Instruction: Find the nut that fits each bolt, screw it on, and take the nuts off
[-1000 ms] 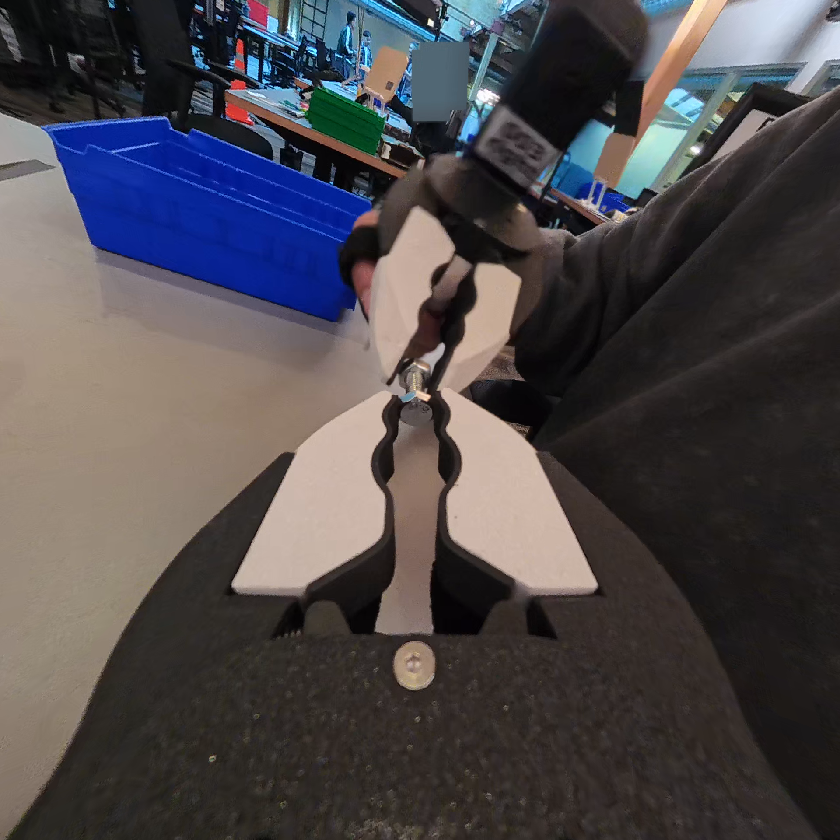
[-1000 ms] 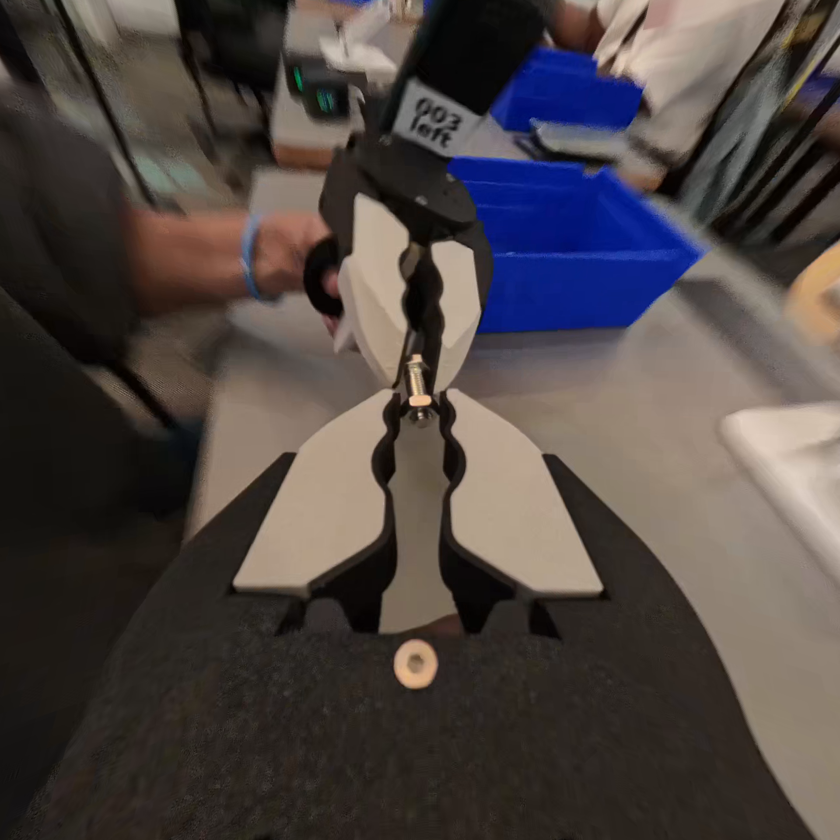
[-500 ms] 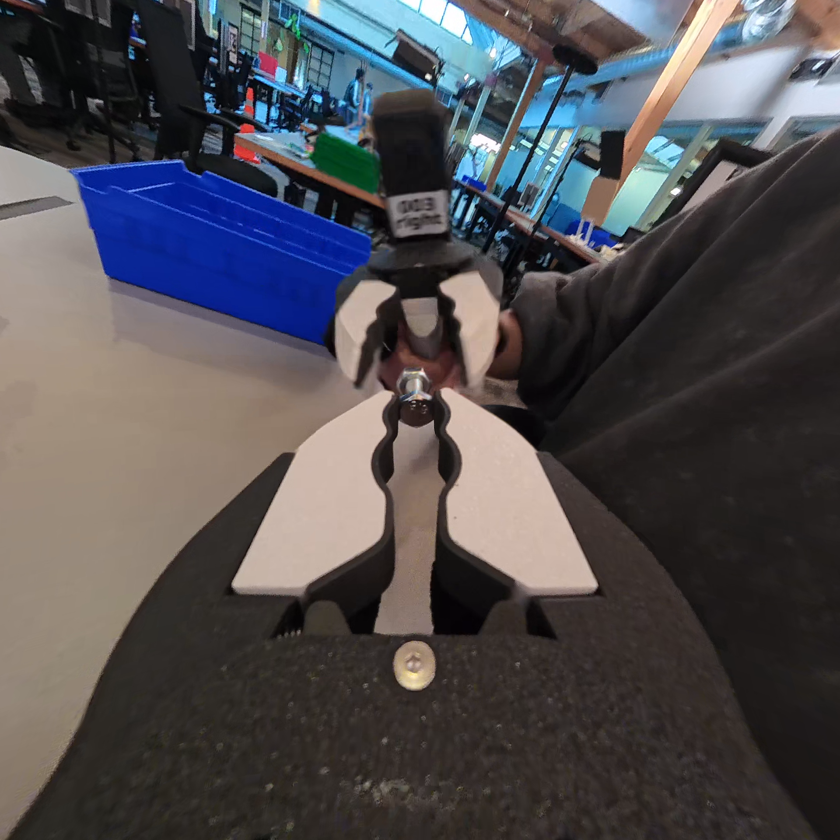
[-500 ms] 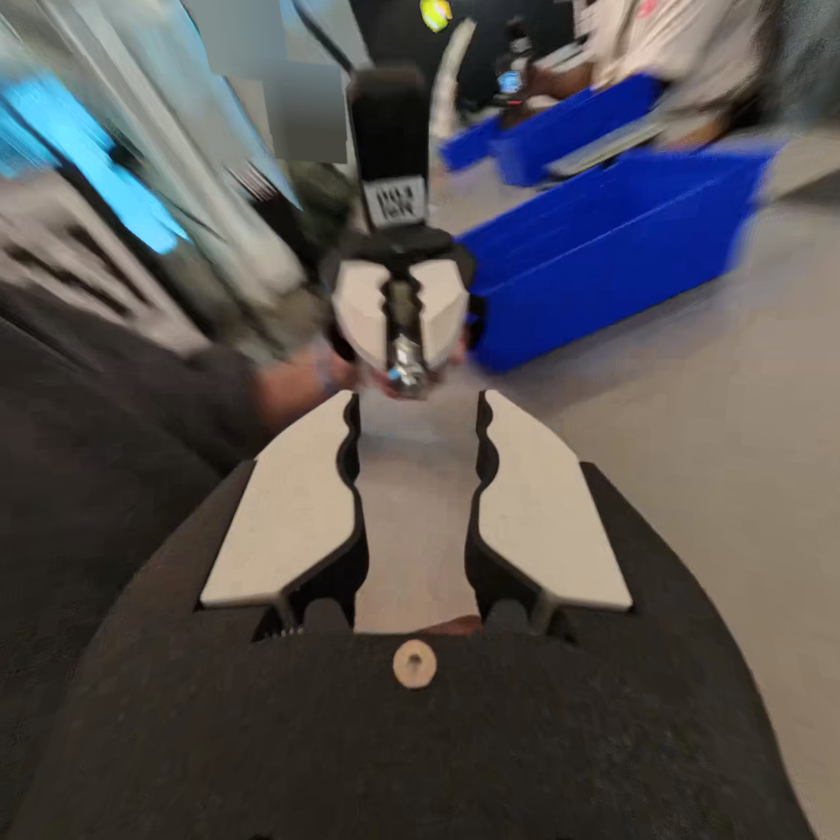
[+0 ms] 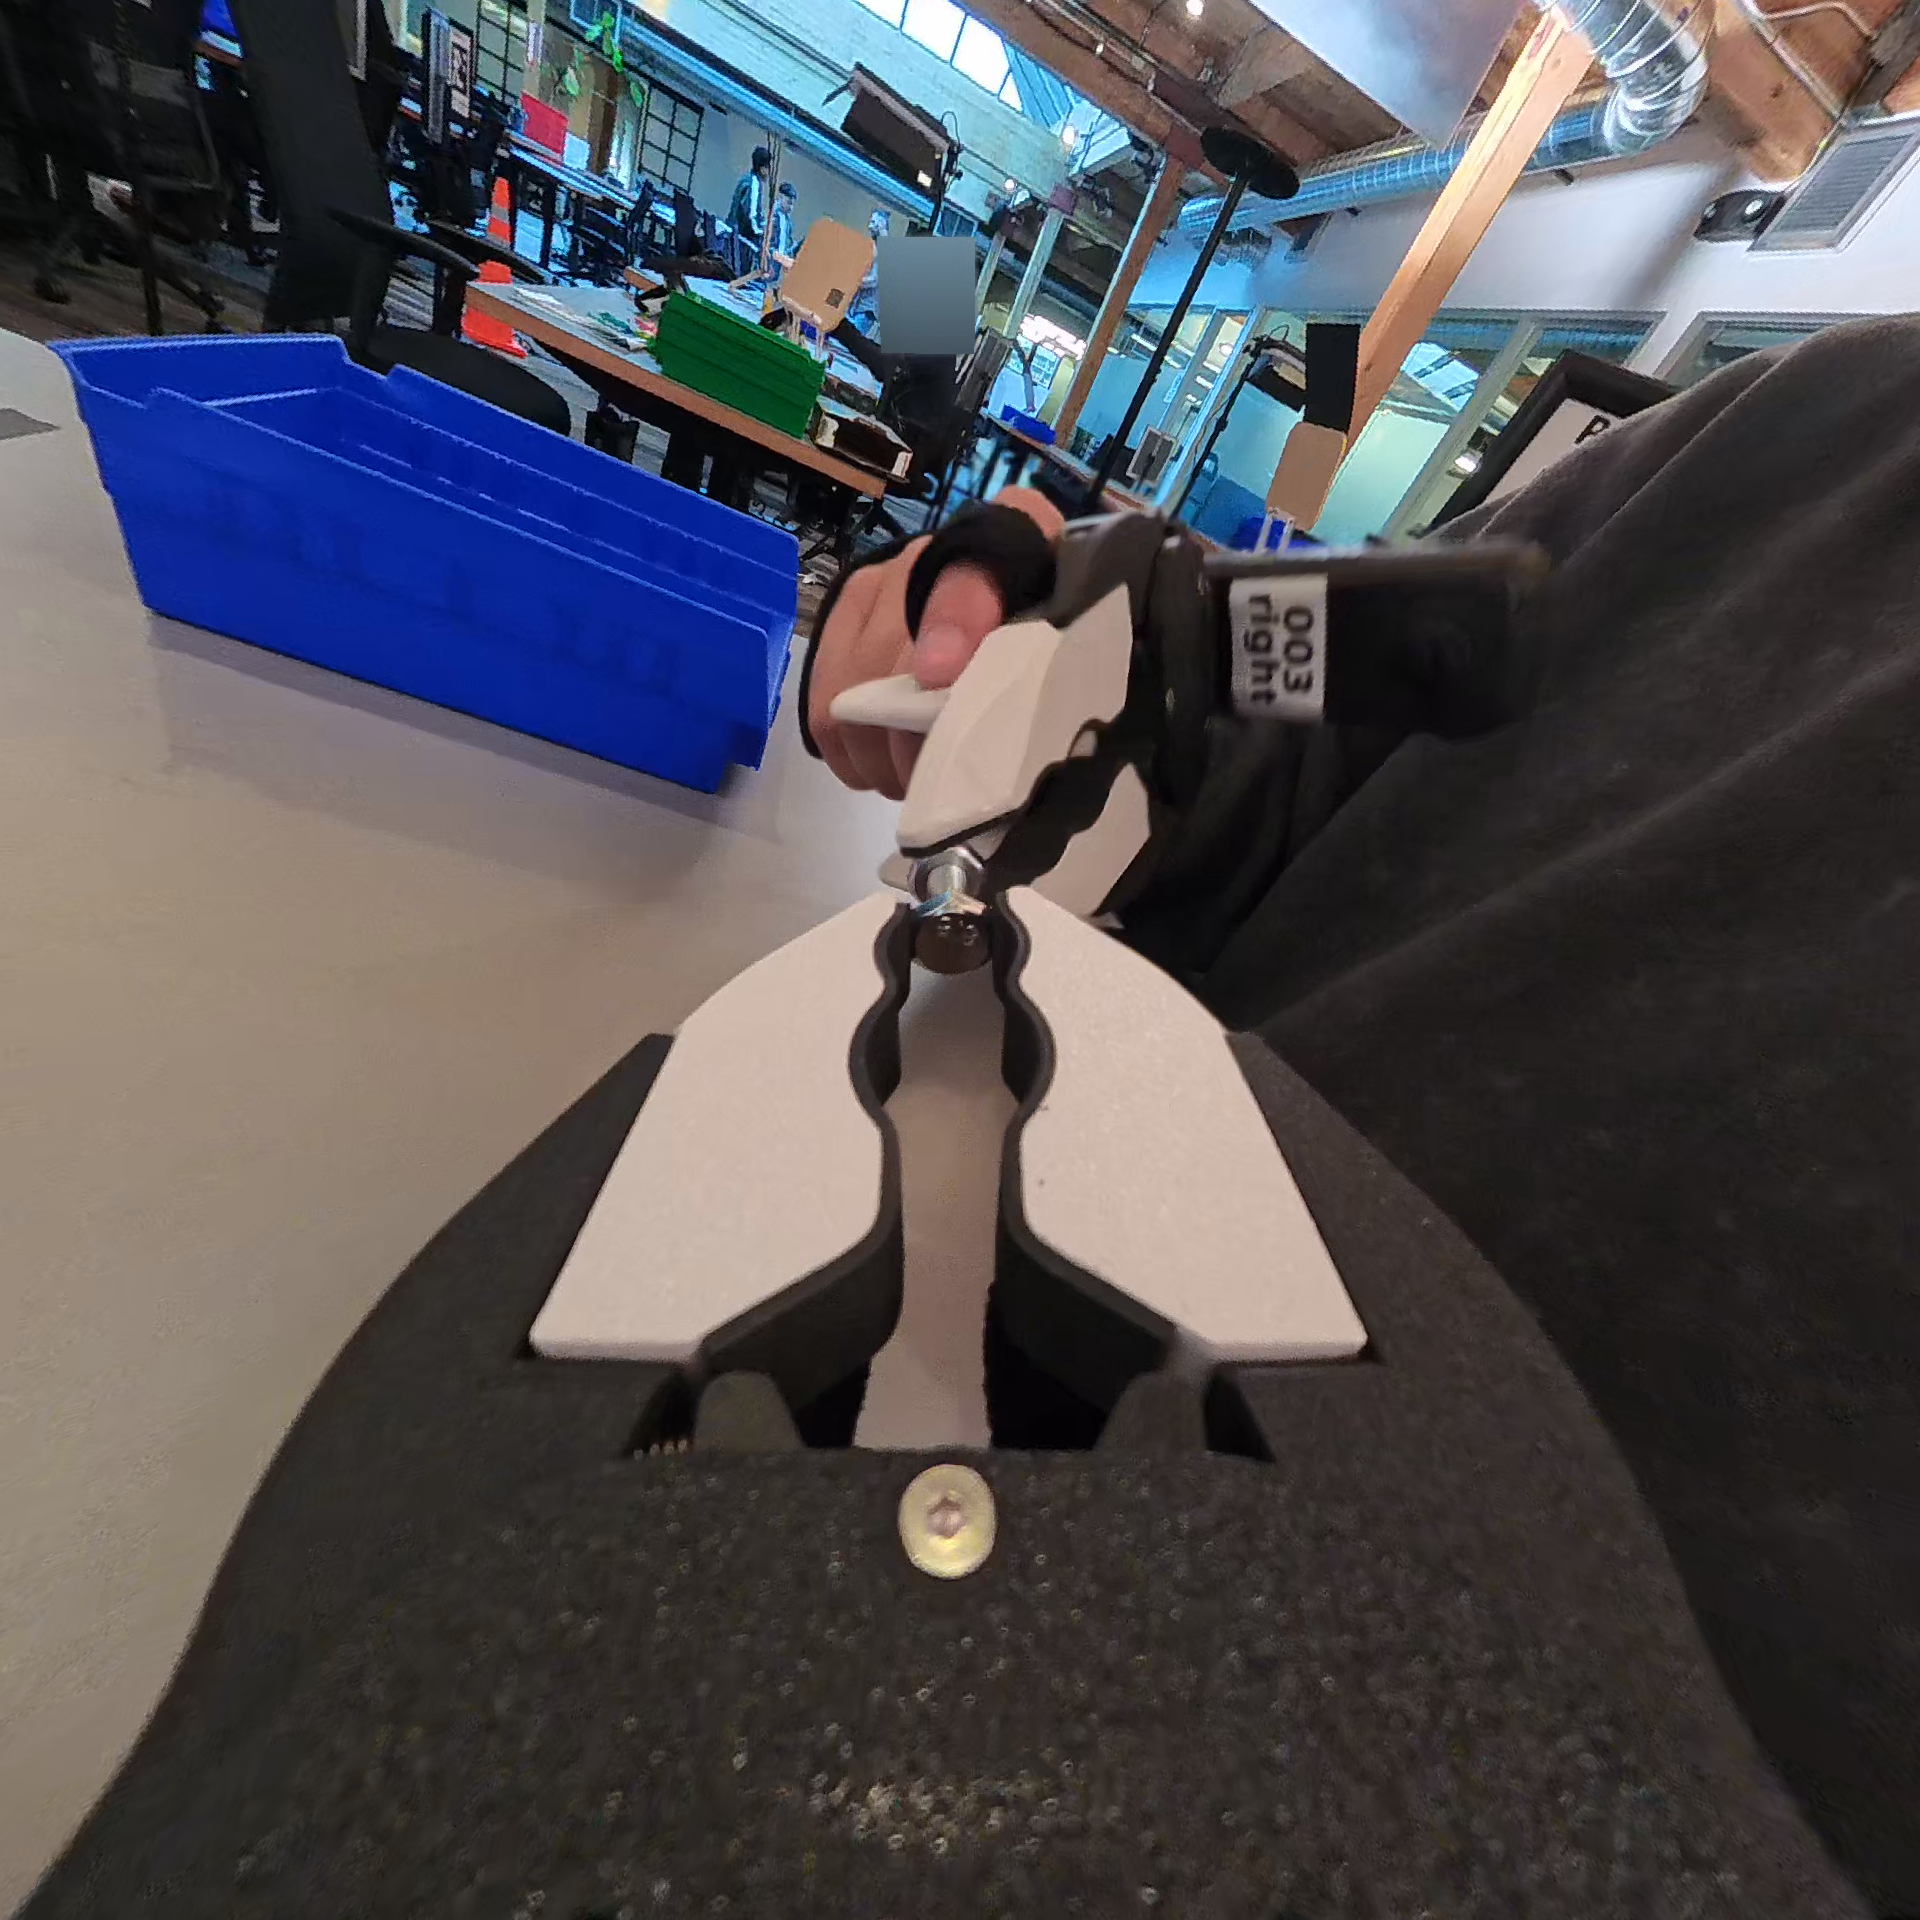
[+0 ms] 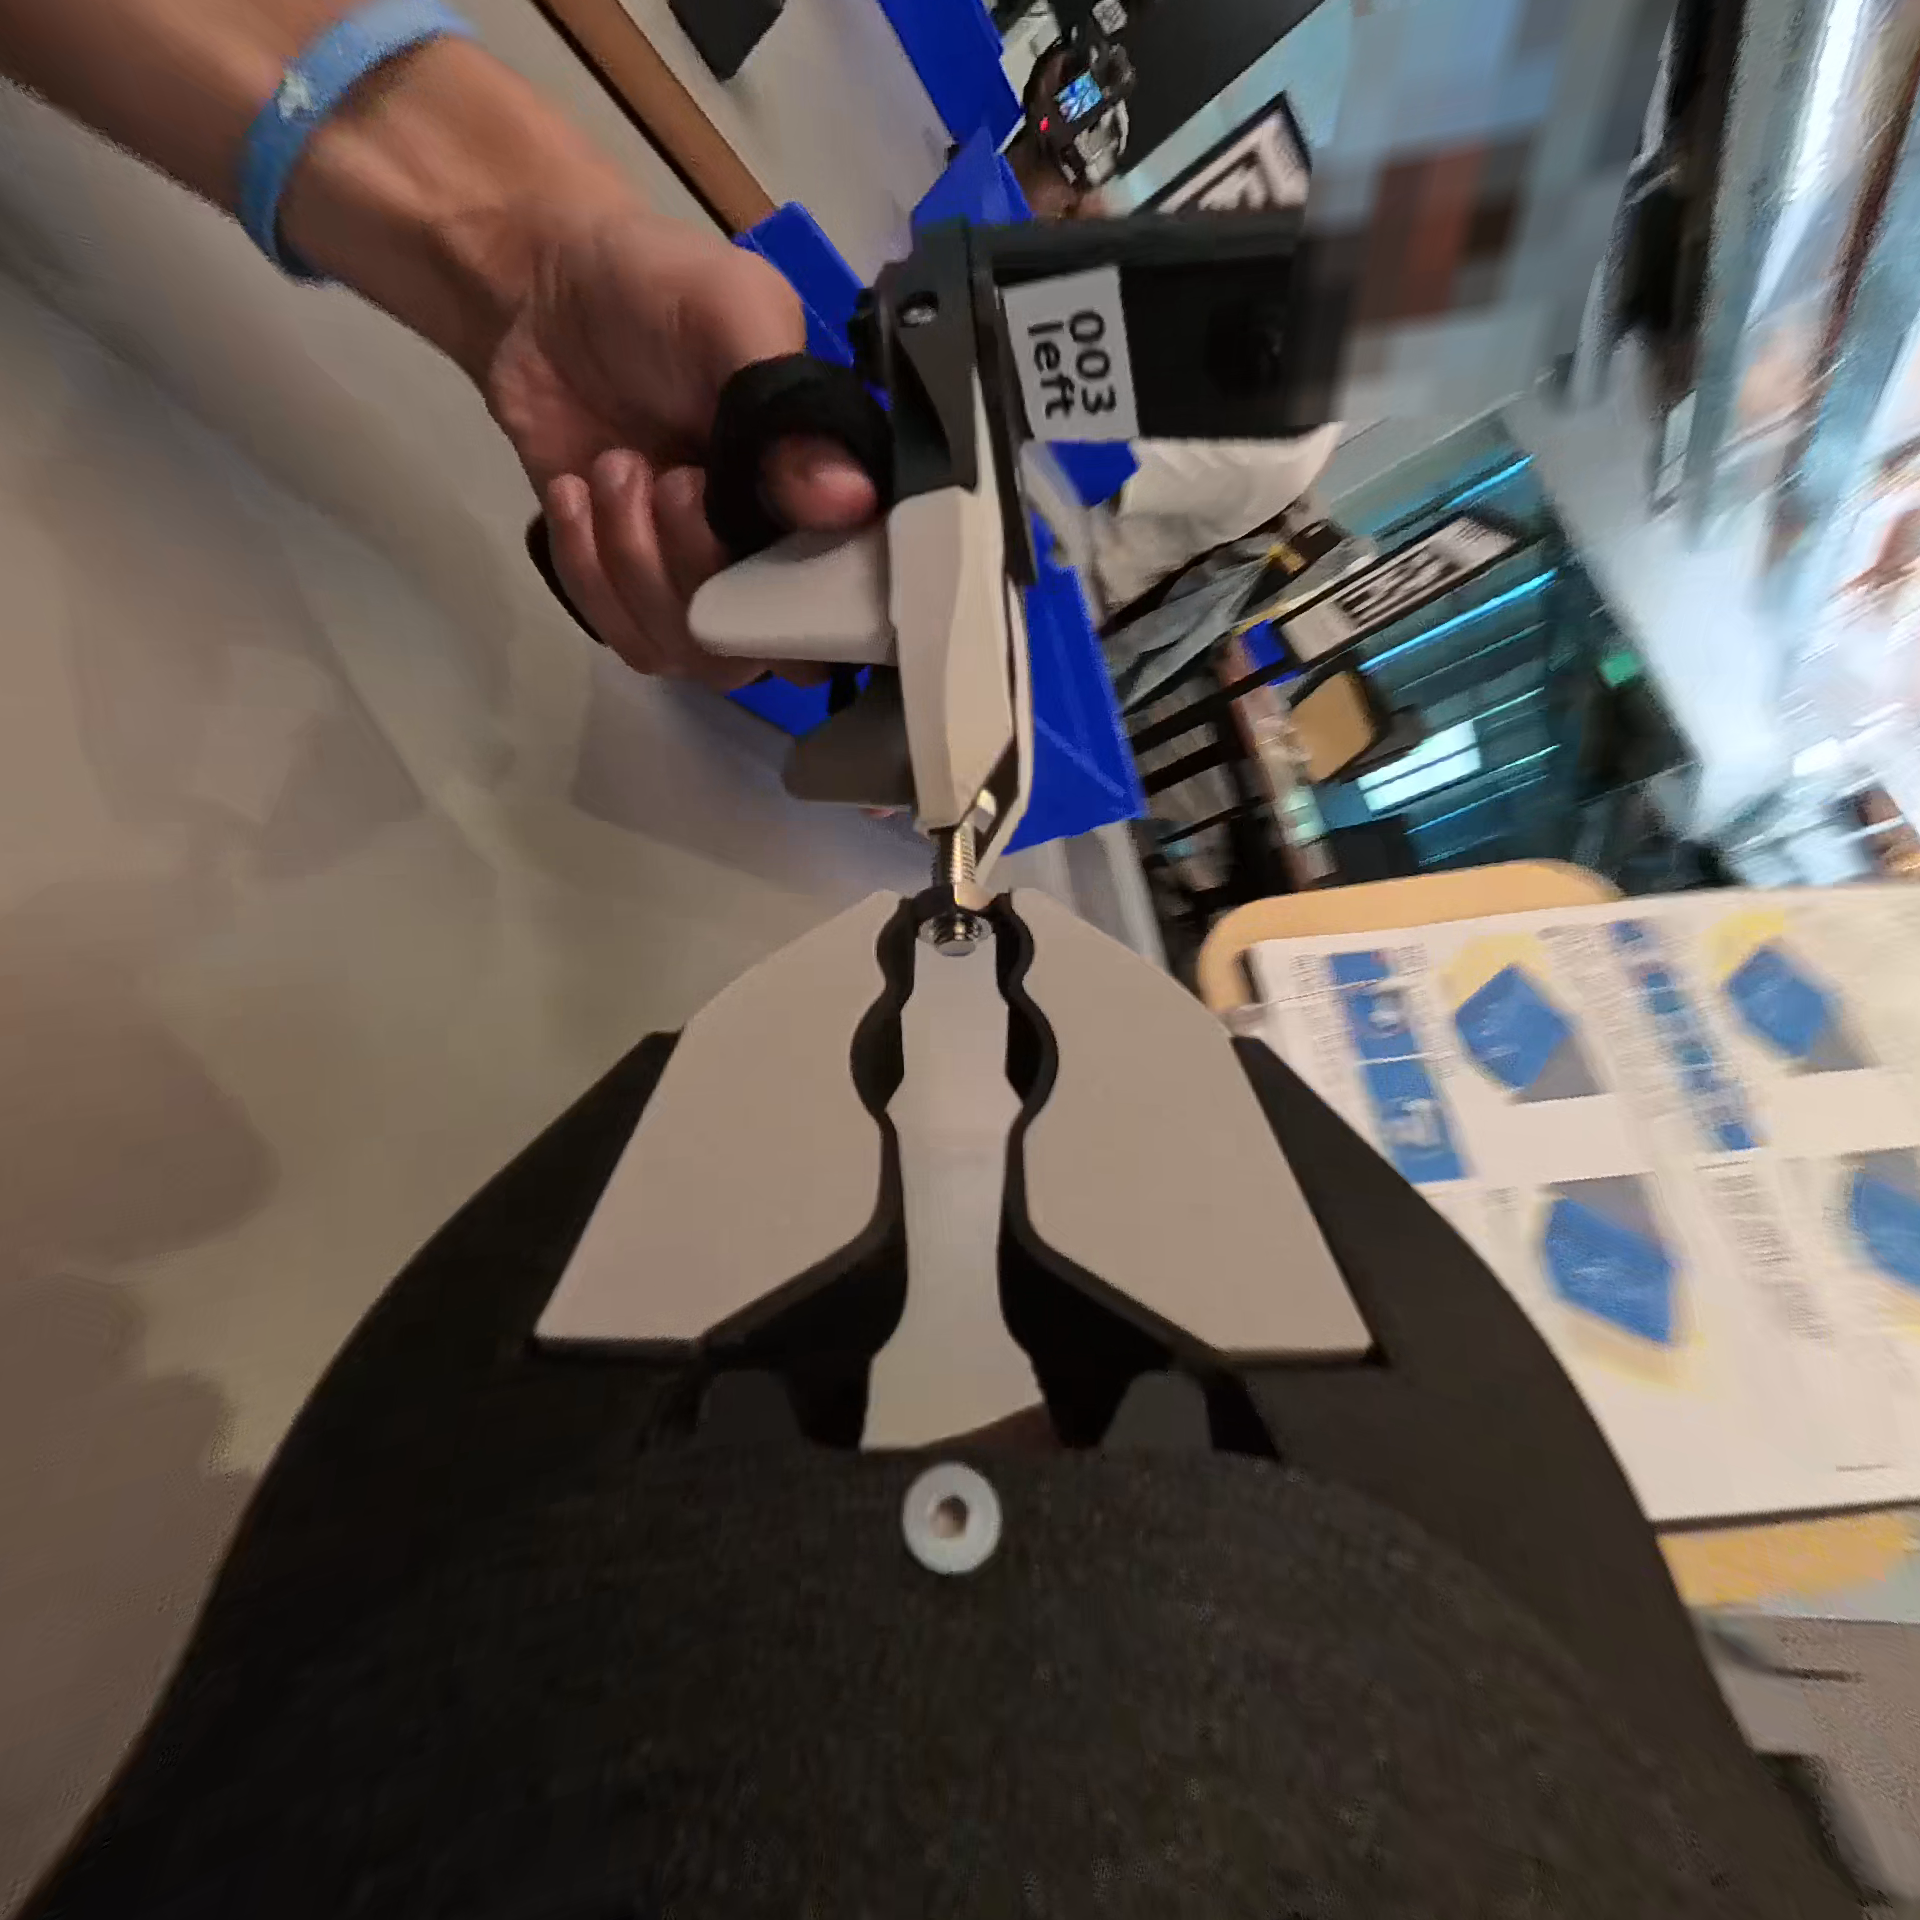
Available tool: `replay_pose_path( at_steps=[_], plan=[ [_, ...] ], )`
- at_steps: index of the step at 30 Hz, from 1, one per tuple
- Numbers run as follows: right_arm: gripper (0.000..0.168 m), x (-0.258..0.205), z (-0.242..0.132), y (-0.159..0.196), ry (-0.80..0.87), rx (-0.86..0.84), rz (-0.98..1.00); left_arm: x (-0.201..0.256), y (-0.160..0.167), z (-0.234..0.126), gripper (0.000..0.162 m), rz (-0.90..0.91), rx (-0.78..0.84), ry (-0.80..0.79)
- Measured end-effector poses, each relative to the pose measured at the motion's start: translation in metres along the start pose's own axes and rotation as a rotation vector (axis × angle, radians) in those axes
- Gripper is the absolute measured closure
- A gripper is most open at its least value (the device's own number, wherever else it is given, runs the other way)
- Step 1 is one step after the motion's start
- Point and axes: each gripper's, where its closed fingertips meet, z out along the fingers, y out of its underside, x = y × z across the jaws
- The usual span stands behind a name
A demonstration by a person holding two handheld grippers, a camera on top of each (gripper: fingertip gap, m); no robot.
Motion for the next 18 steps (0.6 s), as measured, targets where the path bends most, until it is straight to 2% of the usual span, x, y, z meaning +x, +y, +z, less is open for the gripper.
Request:
replay_pose_path(
  at_steps=[2,9,12,14,16,18],
  plan=[
    [0.154,-0.003,0.002,0.002,-0.119,0.002,0.247,-0.002,0.002,0.000,0.148,0.023,-0.016,-0.030],
    [0.154,-0.008,0.001,-0.004,-0.621,0.109,1.407,-0.004,0.002,-0.001,0.148,0.064,-0.031,-0.068],
    [0.154,-0.007,-0.002,-0.003,-0.855,0.146,1.814,-0.007,0.004,0.002,0.148,0.083,-0.051,-0.096],
    [0.154,-0.008,-0.003,-0.002,-0.930,0.176,1.938,-0.007,0.006,0.003,0.148,0.087,-0.062,-0.102],
    [0.151,-0.010,-0.004,-0.004,-0.923,0.215,1.889,-0.007,0.006,0.003,0.148,0.077,-0.059,-0.093],
    [0.125,-0.011,-0.007,-0.007,-0.878,0.252,1.735,-0.010,0.005,0.000,0.148,0.060,-0.038,-0.090]
  ],
)
